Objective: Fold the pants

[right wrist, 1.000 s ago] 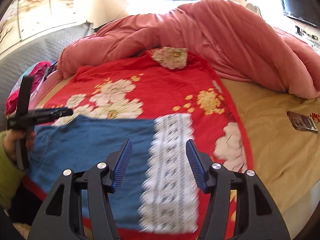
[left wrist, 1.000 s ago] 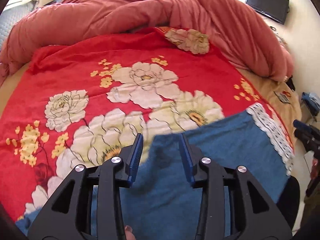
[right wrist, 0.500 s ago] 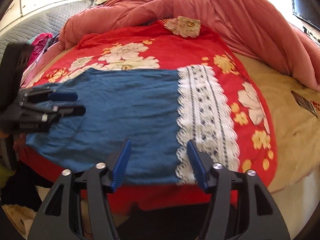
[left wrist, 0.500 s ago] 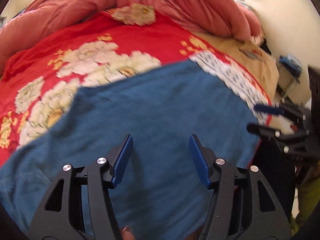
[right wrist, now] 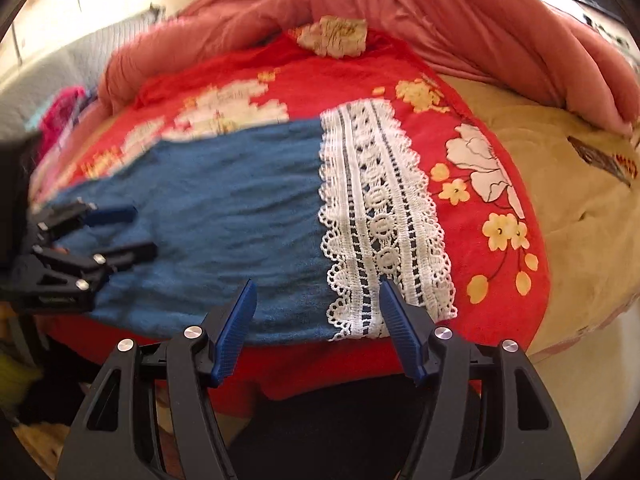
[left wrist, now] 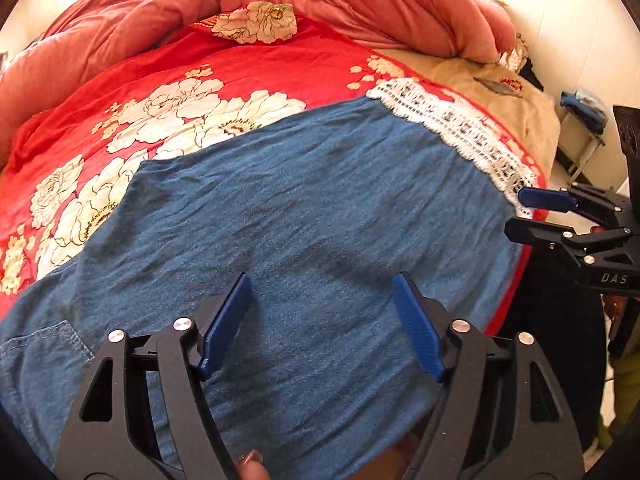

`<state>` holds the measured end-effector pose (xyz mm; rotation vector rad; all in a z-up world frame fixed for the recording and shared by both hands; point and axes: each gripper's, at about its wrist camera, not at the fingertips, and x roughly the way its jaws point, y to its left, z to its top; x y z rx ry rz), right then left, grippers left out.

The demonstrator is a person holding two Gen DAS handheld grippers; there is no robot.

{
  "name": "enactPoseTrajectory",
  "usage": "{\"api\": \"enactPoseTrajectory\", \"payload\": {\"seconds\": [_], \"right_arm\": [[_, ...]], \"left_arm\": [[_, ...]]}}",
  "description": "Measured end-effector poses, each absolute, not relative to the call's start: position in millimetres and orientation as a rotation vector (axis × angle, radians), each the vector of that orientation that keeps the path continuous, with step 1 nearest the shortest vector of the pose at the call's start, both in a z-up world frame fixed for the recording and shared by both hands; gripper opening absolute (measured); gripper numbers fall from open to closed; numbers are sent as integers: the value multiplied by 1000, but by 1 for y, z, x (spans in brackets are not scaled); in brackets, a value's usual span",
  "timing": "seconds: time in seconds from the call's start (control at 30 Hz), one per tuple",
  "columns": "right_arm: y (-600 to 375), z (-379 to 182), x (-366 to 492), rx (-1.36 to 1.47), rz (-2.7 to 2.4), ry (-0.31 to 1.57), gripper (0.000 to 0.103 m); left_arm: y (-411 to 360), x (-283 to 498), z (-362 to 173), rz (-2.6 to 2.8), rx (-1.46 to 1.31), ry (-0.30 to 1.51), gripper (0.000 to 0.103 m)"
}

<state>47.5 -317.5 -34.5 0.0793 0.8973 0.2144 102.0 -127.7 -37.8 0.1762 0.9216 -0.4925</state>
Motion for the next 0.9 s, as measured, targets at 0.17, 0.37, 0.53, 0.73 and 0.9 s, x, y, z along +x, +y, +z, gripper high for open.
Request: {"api": "enactPoseTrajectory", "payload": {"seconds": [0.17, 0.37, 0.53, 0.73, 0.9], "right_arm": [[-330, -18, 38, 133, 183, 848, 63], [-348, -7, 24, 193, 154, 797, 70], [-364, -7, 21, 228, 124, 770, 75], [-375, -10, 27, 281, 133, 761, 75], [-373, -15, 37, 318, 153, 773, 75]], "left_arm": [[-130, 94, -22, -526, 163, 880, 75], [-134, 91, -12, -548, 161, 847, 82], [-140, 101, -7, -549, 143, 852, 88], [-152, 125, 4, -518, 150, 840, 89], [-173, 162, 17, -506, 193, 860, 89]]}}
